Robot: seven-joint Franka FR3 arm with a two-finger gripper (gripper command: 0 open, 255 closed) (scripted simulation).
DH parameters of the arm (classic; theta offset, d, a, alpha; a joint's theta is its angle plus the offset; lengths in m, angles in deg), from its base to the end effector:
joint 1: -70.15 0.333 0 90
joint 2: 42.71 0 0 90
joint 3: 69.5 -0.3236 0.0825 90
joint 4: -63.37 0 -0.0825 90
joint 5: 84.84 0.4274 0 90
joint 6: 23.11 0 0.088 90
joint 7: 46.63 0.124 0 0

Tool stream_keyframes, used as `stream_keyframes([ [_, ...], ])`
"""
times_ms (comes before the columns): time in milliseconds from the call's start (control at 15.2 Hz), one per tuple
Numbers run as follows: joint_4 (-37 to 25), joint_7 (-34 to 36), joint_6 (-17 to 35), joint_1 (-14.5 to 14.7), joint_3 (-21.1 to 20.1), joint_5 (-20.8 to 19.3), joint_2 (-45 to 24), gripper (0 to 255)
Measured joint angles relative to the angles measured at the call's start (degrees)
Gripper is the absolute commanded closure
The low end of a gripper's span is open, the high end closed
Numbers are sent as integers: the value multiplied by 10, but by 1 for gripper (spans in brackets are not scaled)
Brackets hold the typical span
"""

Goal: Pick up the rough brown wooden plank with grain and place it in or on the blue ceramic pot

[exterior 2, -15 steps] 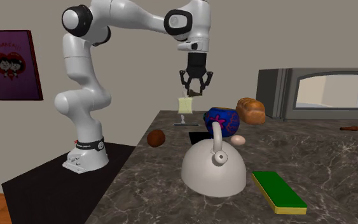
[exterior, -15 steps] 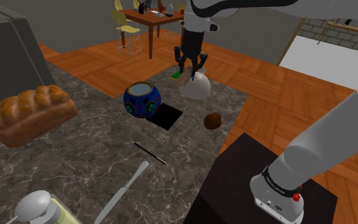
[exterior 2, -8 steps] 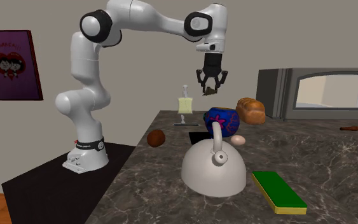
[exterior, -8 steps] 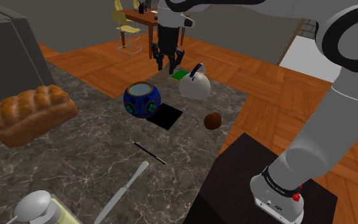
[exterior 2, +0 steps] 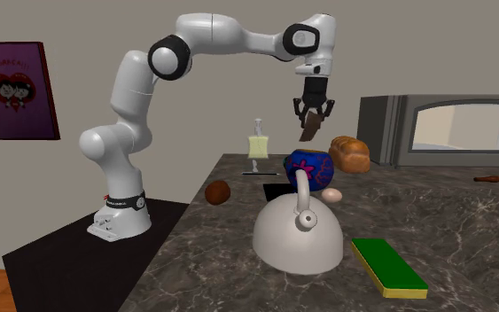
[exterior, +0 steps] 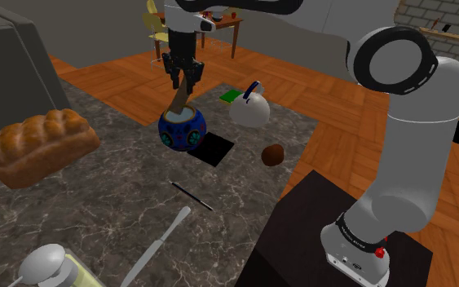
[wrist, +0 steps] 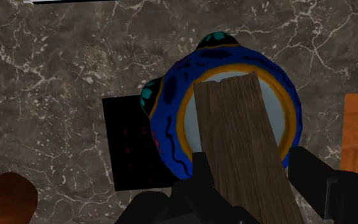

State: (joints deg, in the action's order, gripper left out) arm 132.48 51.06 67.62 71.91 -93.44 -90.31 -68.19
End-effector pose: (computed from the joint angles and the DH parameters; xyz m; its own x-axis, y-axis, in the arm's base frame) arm 0.6779 0.2455 0.5280 0.2773 -0.9579 -0.0749 -0.9588 -0.2809 0.0432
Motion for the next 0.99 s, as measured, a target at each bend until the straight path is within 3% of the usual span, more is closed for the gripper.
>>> stream_keyframes([
  [990,109,1,107,-8,2,0,1,255],
])
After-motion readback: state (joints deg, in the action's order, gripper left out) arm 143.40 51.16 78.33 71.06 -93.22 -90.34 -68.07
